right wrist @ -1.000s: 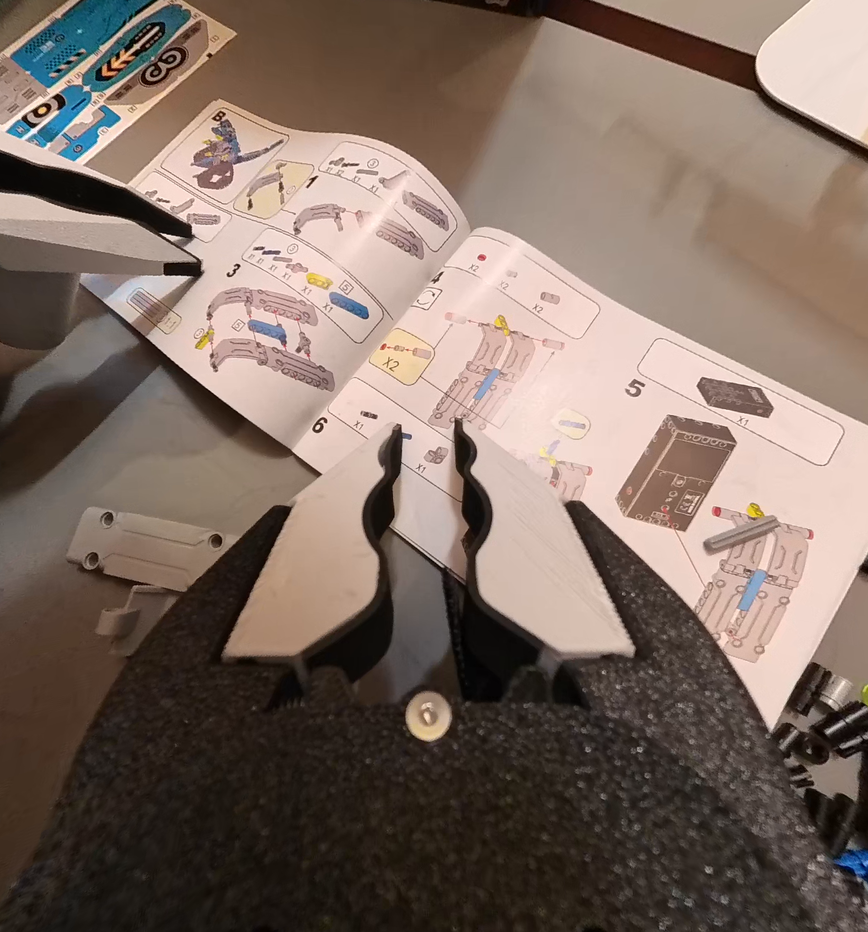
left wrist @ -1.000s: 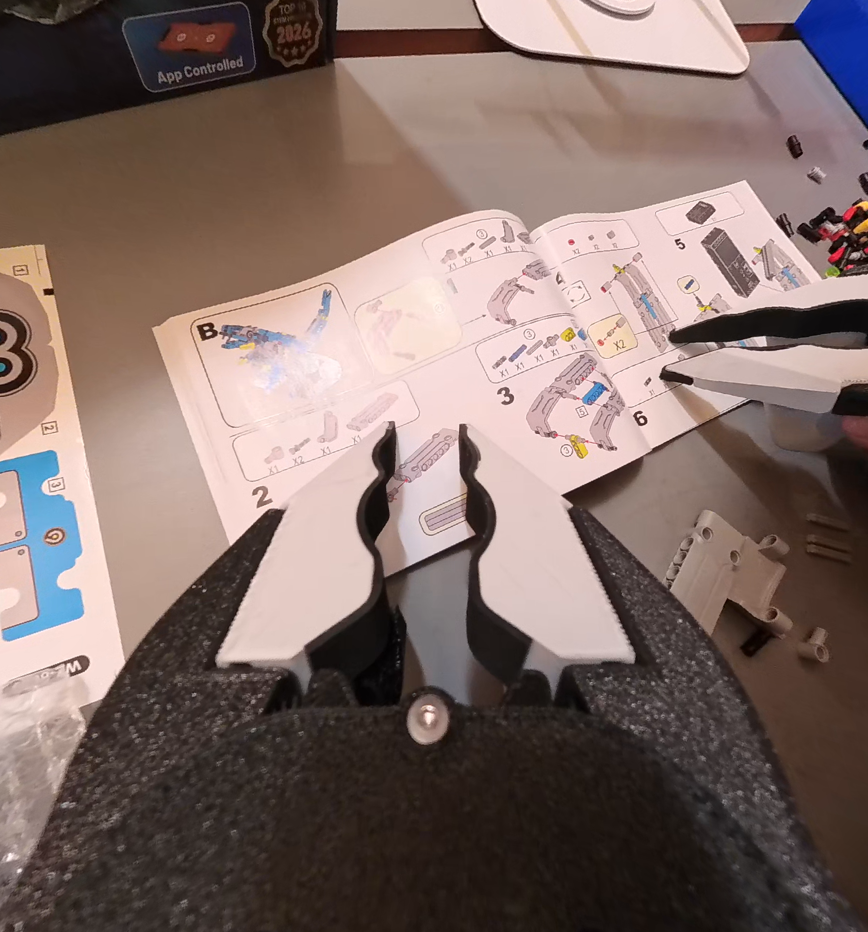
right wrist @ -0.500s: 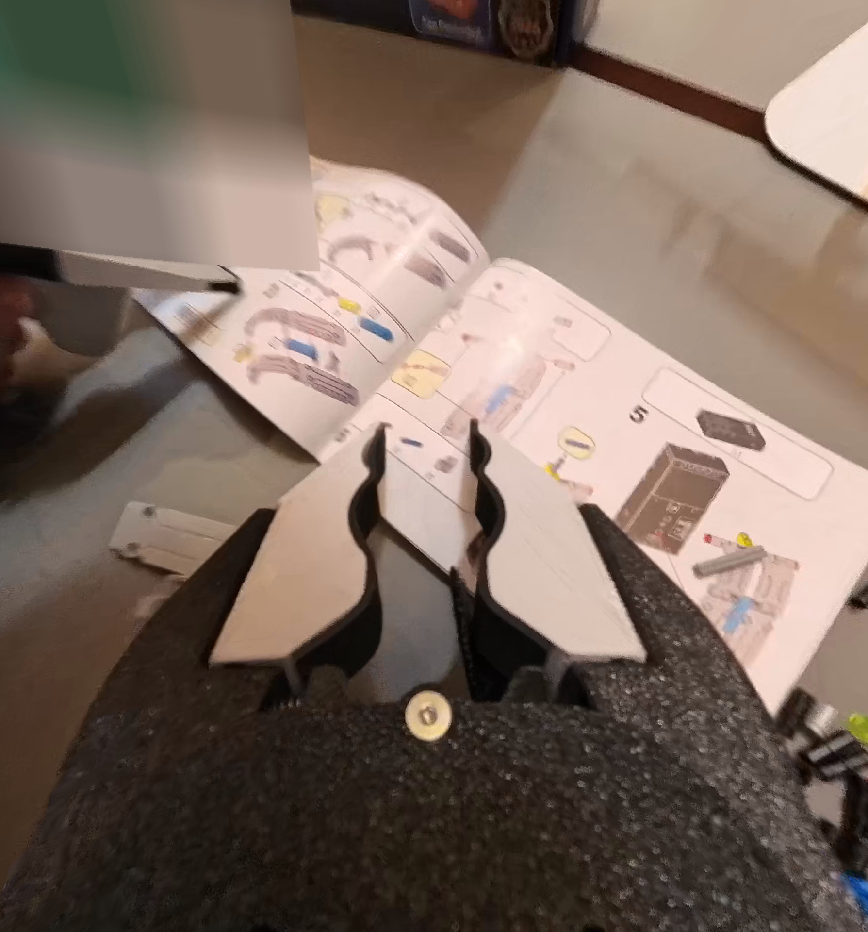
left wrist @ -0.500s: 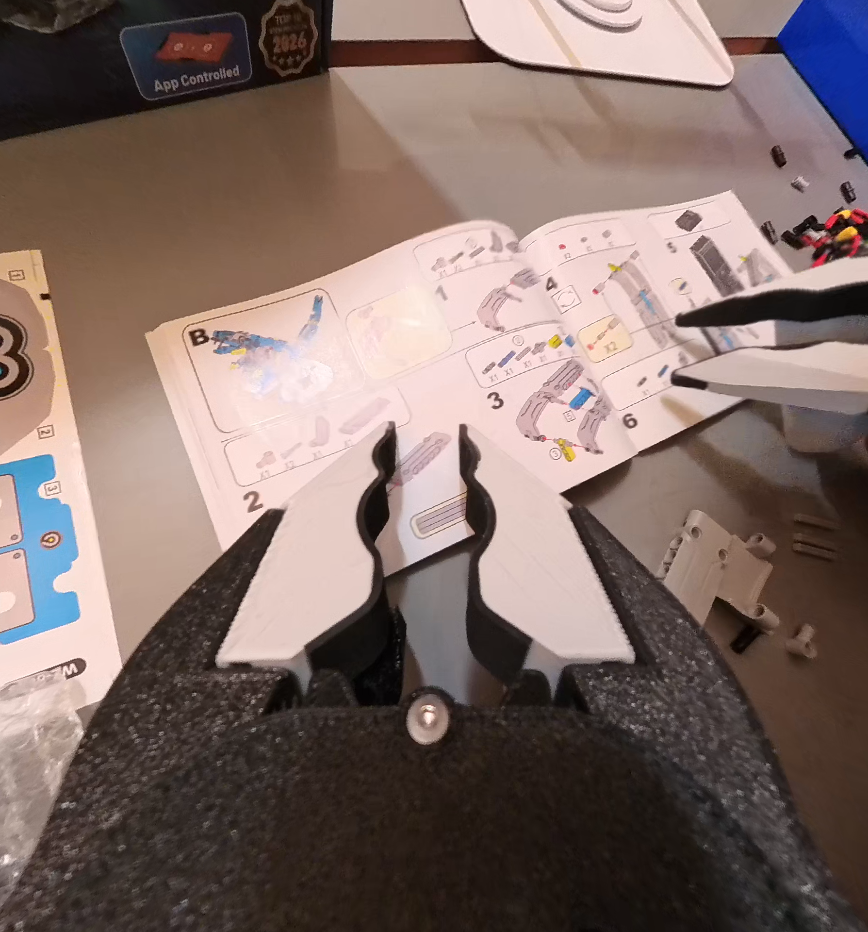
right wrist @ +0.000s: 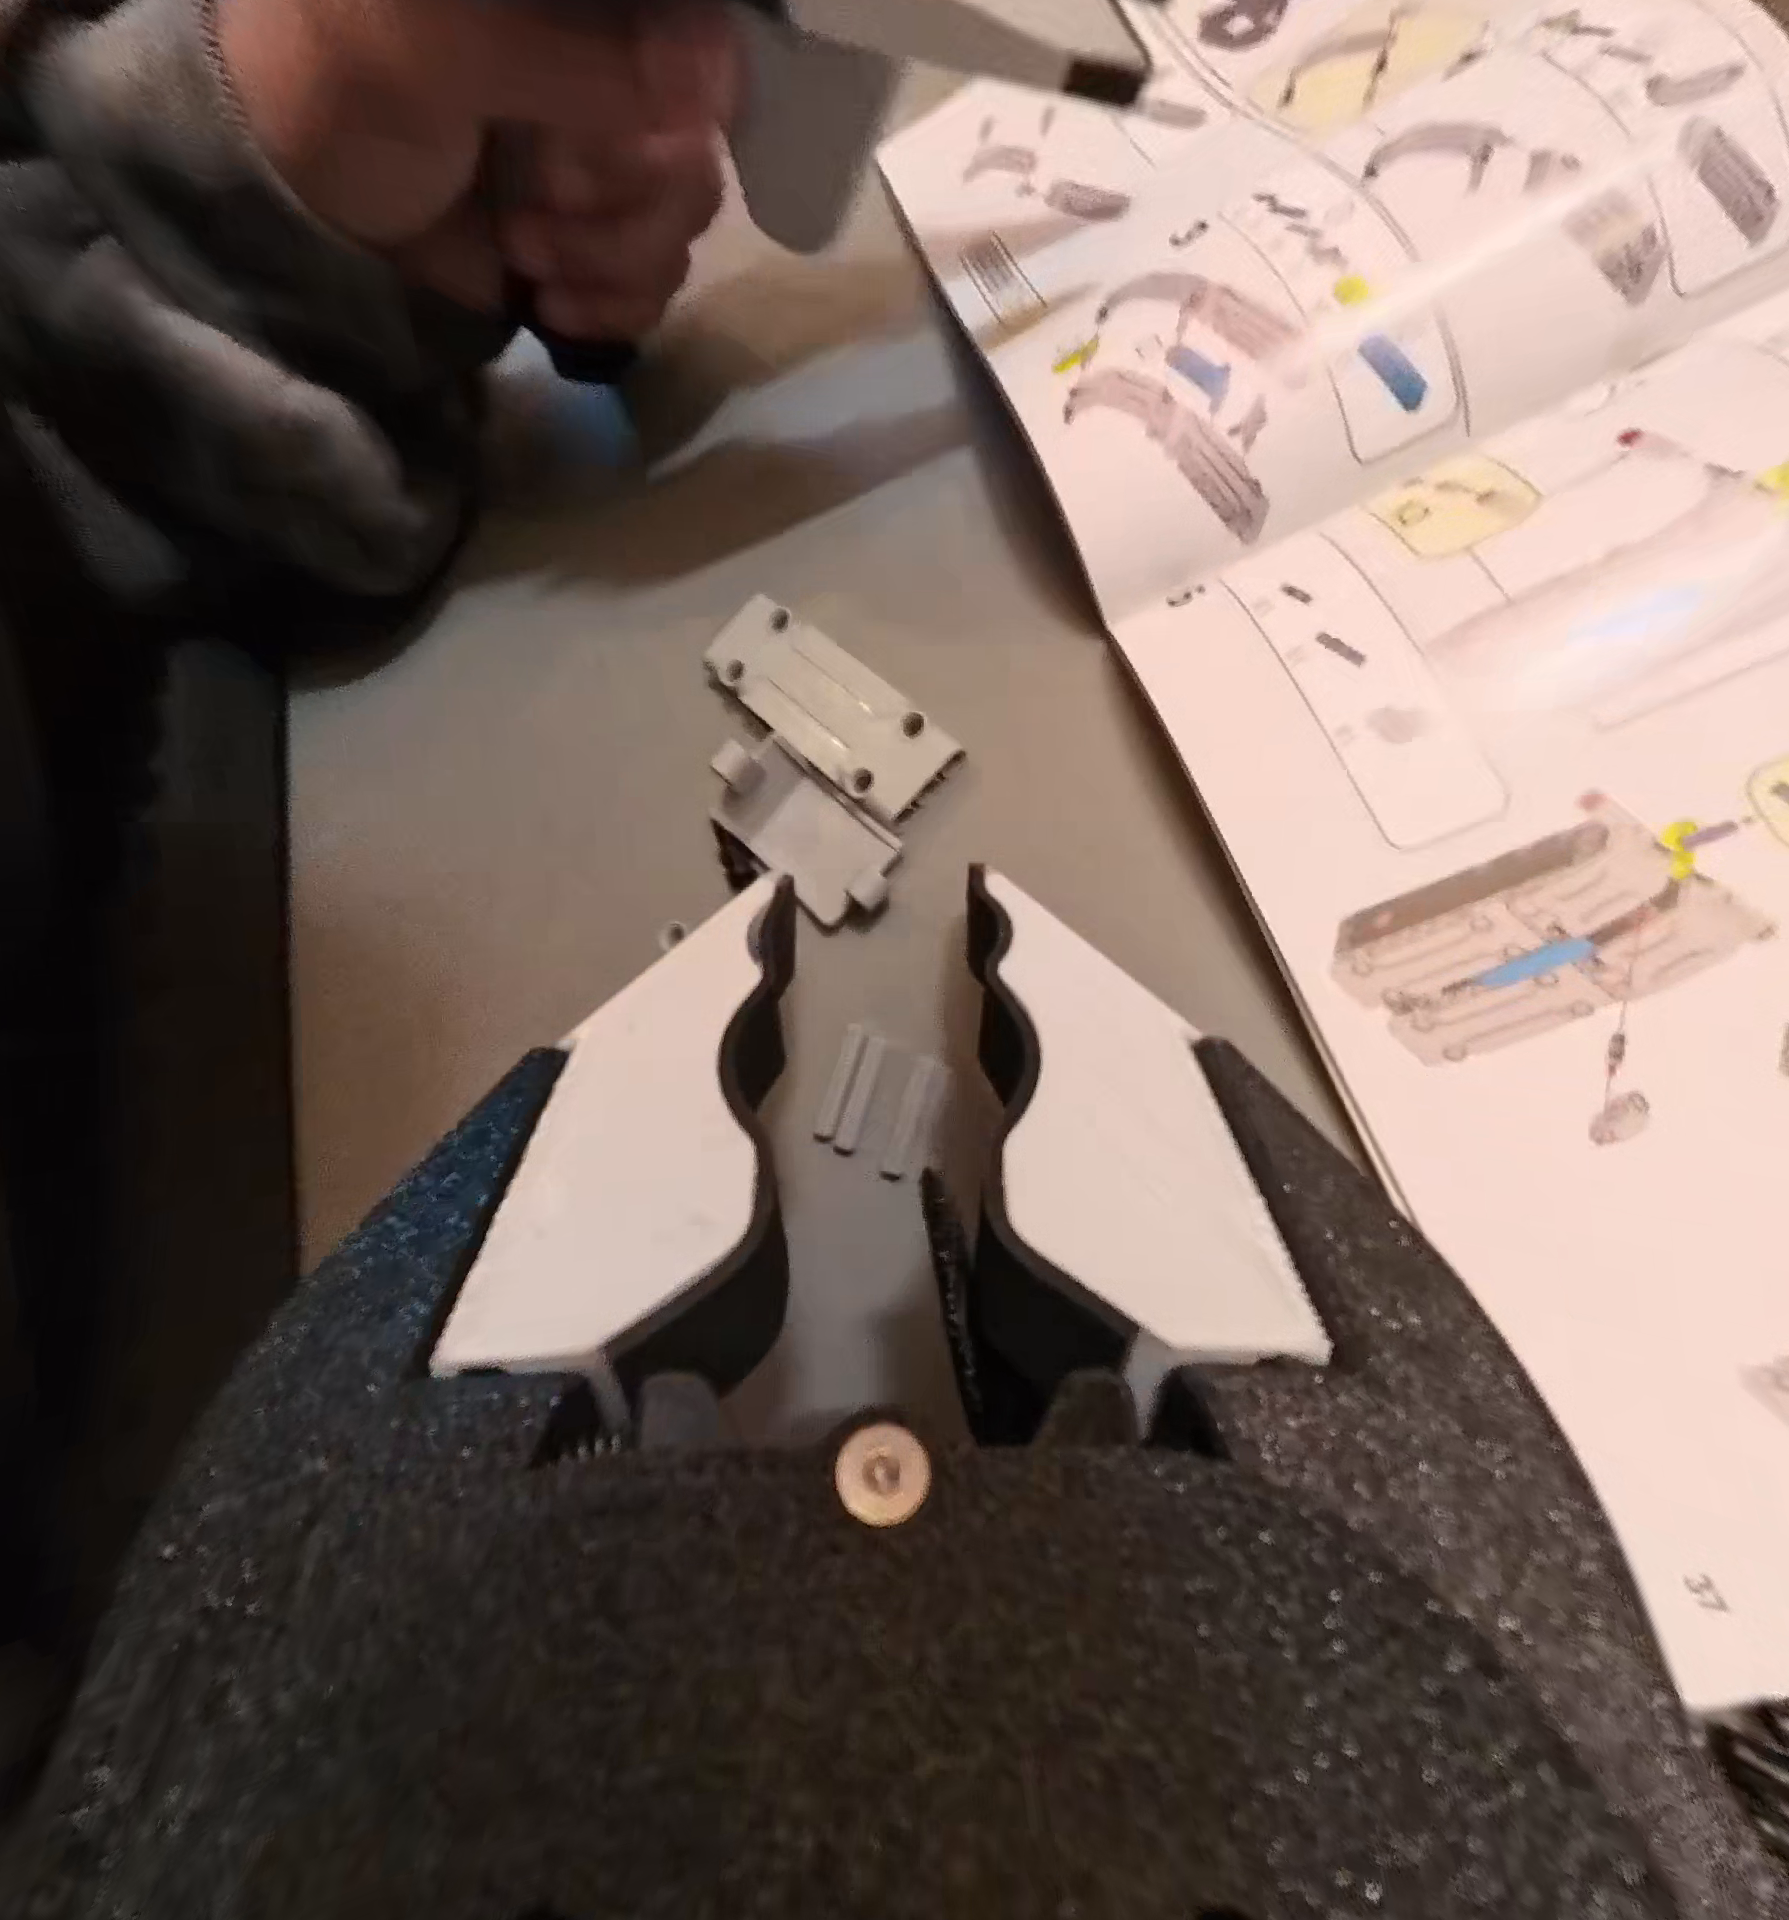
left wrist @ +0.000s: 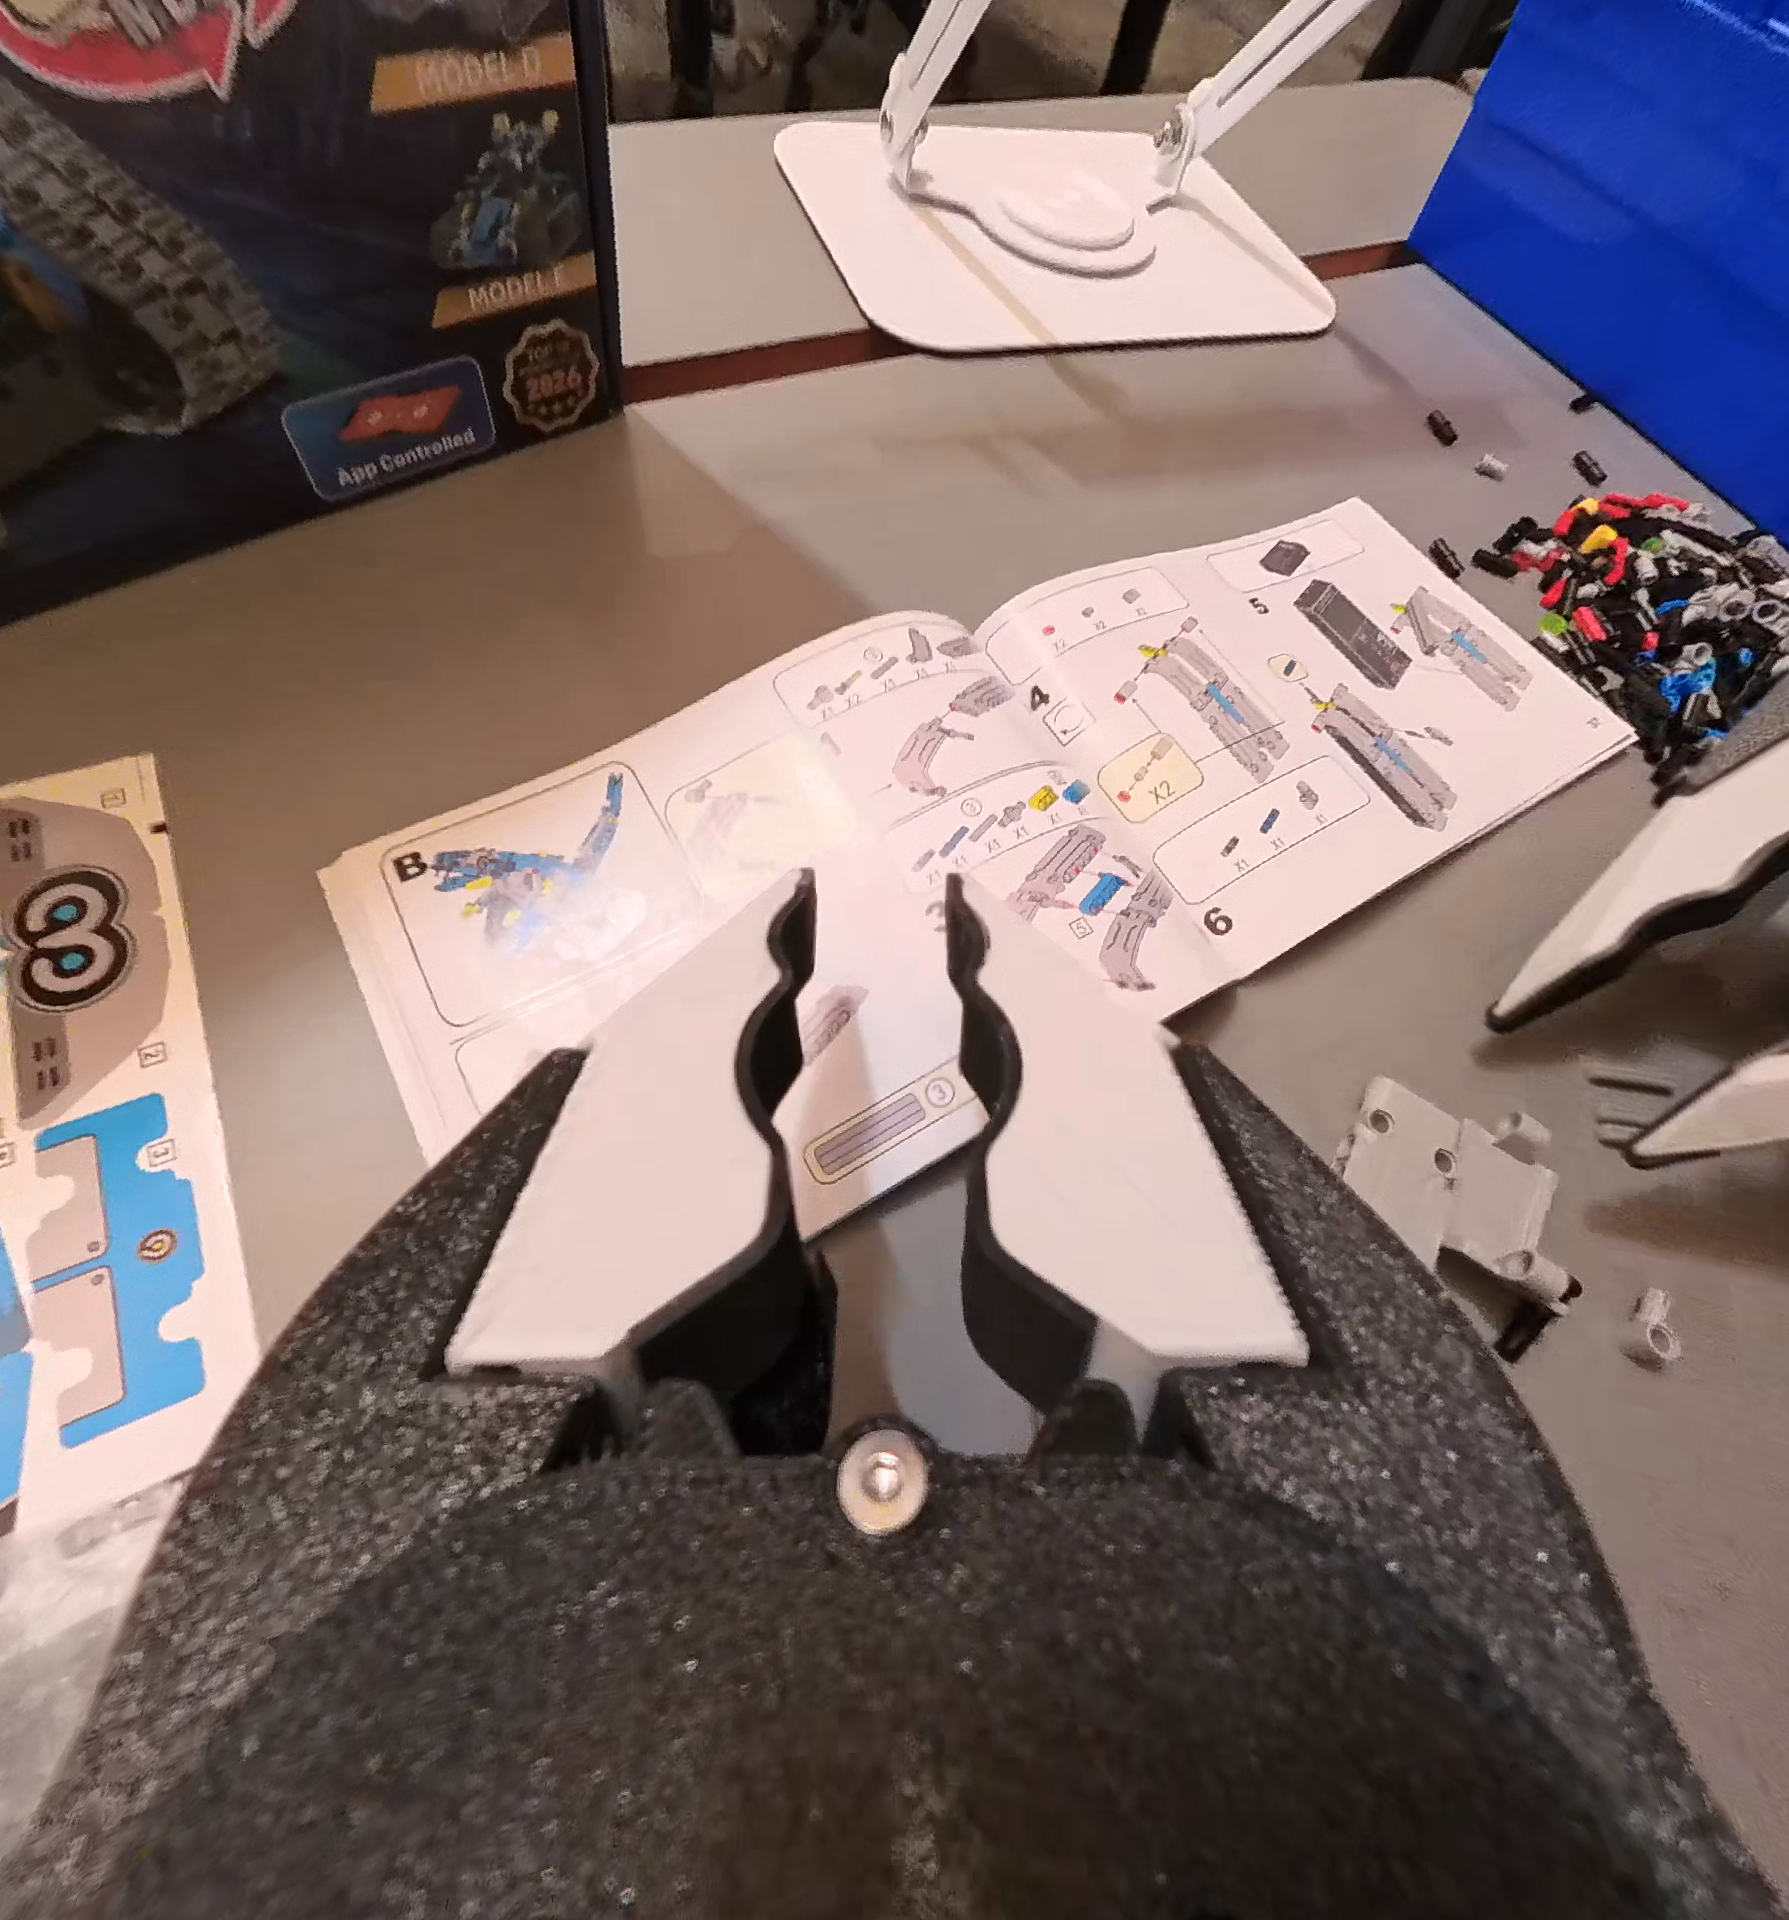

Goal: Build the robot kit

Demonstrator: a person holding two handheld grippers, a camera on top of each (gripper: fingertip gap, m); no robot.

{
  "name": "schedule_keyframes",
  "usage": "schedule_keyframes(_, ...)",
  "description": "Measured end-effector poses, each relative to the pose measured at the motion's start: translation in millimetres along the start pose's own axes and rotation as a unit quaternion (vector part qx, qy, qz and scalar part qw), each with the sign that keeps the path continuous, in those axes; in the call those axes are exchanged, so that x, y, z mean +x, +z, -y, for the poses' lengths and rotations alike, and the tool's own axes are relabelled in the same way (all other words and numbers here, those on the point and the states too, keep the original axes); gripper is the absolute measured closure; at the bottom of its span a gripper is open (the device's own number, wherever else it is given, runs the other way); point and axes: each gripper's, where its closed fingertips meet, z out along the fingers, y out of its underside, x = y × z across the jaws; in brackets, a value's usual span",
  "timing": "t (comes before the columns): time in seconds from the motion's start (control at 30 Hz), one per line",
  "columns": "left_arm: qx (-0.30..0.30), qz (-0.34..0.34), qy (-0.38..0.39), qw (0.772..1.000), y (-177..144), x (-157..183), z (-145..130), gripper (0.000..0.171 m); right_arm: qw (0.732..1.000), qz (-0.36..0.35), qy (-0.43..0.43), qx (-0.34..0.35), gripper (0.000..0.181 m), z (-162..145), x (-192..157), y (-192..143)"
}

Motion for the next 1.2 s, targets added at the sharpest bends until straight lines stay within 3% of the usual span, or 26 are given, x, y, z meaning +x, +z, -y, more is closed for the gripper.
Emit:
schedule_keyframes(0.2,0.043,0.041,0.021,0.998,-9,-7,17,0.148,1.000,0.003,-0.012,-0.010,0.157,4,-8,8)
schedule_keyframes(0.37,0.129,0.117,-0.006,0.985,-36,-36,44,0.148,0.999,-0.022,-0.021,-0.044,0.164,-5,-2,14)
schedule_keyframes(0.5,0.116,0.111,-0.007,0.987,-32,-34,40,0.148,0.997,-0.032,-0.032,-0.059,0.172,-7,-2,14)
schedule_keyframes(0.57,0.111,0.094,0.004,0.989,-28,-26,38,0.148,0.997,-0.042,-0.046,-0.049,0.173,0,-1,10)
schedule_keyframes(0.63,0.112,0.047,0.007,0.993,-24,-10,40,0.148,0.996,-0.060,-0.071,0.014,0.173,23,-1,-5)
schedule_keyframes(0.7,0.101,-0.085,-0.018,0.991,-19,31,36,0.146,0.980,-0.115,-0.106,0.125,0.173,62,4,-36)
schedule_keyframes(0.73,0.083,-0.190,-0.055,0.977,-21,62,33,0.141,0.960,-0.156,-0.135,0.191,0.173,82,5,-56)
schedule_keyframes(0.77,0.072,-0.299,-0.105,0.946,-31,92,36,0.134,0.930,-0.201,-0.170,0.256,0.173,102,3,-78)
schedule_keyframes(0.83,0.070,-0.473,-0.189,0.857,-65,133,49,0.127,0.859,-0.259,-0.234,0.374,0.173,129,-12,-113)
schedule_keyframes(0.87,0.078,-0.521,-0.214,0.822,-78,141,57,0.127,0.824,-0.268,-0.252,0.432,0.173,139,-22,-128)
schedule_keyframes(0.93,0.100,-0.573,-0.236,0.778,-98,147,68,0.127,0.768,-0.252,-0.235,0.540,0.173,149,-34,-154)
schedule_keyframes(1.03,0.119,-0.616,-0.252,0.737,-118,147,77,0.127,0.745,-0.053,-0.130,0.652,0.173,150,-47,-179)
schedule_keyframes(1.1,0.122,-0.623,-0.266,0.725,-120,145,80,0.127,0.717,-0.023,-0.107,0.689,0.173,148,-46,-191)
schedule_keyframes(1.2,0.120,-0.624,-0.279,0.719,-120,145,82,0.127,0.716,-0.011,-0.127,0.687,0.174,148,-55,-190)
